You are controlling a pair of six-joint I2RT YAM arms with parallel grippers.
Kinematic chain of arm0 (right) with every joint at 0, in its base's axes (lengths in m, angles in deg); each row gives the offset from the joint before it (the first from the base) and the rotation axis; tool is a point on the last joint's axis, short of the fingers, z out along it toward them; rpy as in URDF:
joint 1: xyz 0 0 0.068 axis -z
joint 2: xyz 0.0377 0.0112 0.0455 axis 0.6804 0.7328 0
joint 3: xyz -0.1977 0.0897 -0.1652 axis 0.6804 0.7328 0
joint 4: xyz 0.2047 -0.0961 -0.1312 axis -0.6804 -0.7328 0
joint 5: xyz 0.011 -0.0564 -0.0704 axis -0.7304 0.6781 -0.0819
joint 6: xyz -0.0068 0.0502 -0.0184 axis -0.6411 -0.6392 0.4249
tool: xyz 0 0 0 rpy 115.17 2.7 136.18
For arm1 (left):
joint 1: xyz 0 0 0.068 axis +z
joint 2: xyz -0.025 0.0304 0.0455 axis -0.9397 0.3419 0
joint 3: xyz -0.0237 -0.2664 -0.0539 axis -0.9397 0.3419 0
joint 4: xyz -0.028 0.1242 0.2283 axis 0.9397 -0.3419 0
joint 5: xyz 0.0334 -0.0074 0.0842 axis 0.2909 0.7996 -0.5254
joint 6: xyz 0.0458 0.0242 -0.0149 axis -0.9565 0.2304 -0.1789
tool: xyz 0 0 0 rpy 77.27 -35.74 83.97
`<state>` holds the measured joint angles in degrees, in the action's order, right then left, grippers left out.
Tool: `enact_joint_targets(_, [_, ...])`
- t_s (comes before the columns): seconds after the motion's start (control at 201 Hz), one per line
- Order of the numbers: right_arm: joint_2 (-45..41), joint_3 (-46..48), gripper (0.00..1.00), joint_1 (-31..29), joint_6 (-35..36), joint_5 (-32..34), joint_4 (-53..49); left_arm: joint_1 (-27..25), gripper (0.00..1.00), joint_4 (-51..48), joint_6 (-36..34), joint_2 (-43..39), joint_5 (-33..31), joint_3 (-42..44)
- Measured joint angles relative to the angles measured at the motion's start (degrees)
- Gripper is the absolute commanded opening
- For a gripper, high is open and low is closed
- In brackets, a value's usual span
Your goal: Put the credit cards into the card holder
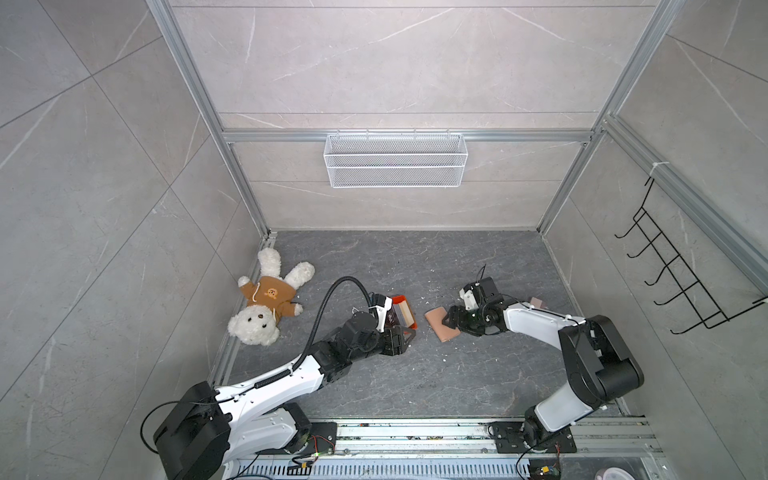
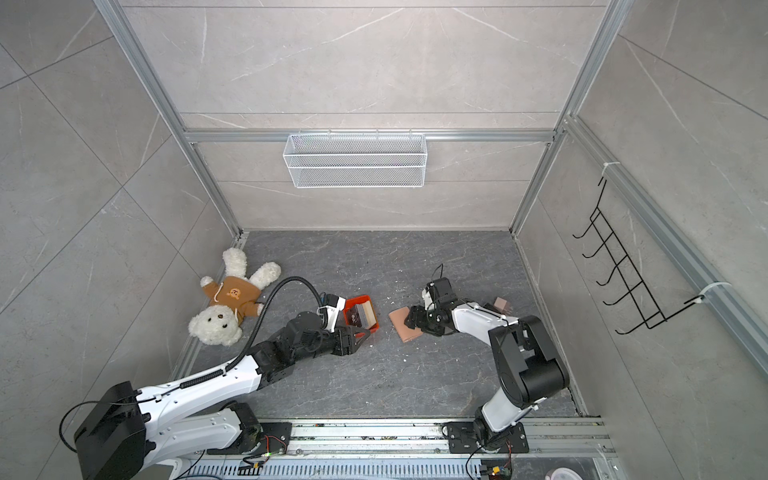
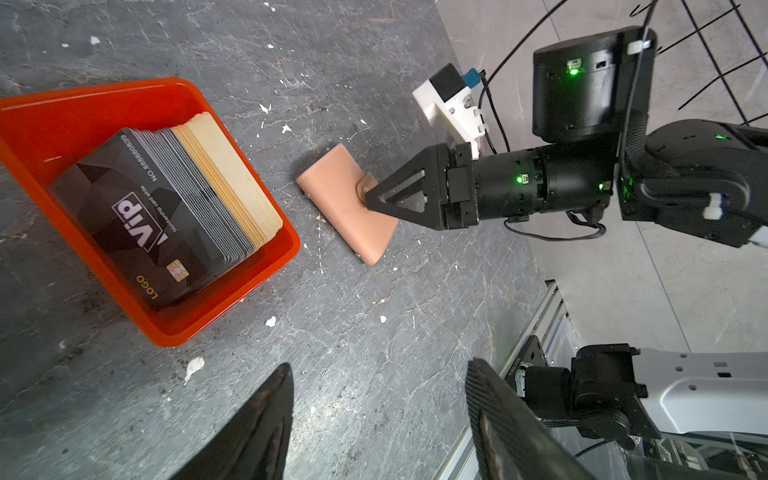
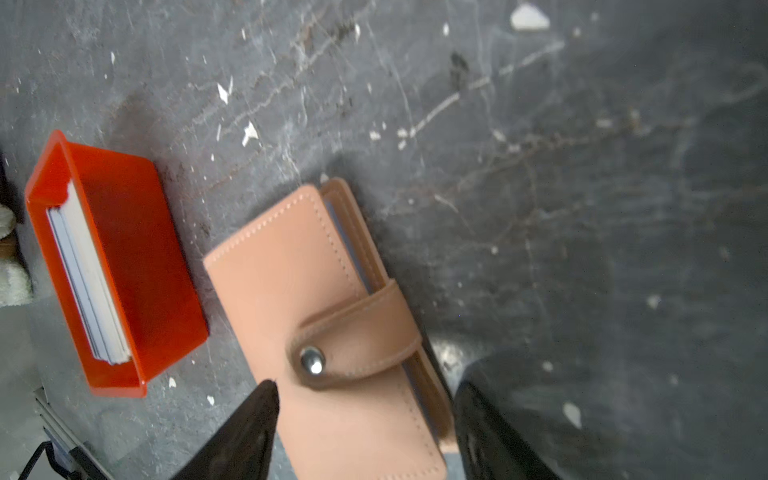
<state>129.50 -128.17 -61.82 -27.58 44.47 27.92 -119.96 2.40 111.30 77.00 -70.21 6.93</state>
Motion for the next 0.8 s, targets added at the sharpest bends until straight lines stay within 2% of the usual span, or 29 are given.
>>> enact_joint_targets(0.085, [-3.0, 3.7, 0.58, 0.0, -1.6, -0.5, 1.0, -0.2, 0.64, 1.1, 1.7, 2.0, 0.0, -0.2])
enact_joint_targets(0.249, [-8.3, 8.5, 0.58, -0.7, -4.0, -1.2, 1.7, -0.6, 0.61, 2.7, 4.9, 5.7, 0.3, -0.9])
enact_joint_targets(0.458, [-14.1, 9.2, 0.53, -1.0, -5.0, 3.0, -0.1, -0.9, 0.60, 2.9, 9.5, 12.4, 0.5, -4.8])
enact_joint_targets(0.612, [-13.9, 7.5, 0.51, -1.0, -4.1, 4.9, -1.7, -1.1, 0.60, 2.9, 12.8, 18.3, 0.9, -8.3])
enact_joint_targets(0.796, [-9.4, 0.5, 0.48, -1.0, -1.0, 5.9, -2.9, -1.9, 0.60, 2.9, 16.7, 24.9, 0.9, -11.8])
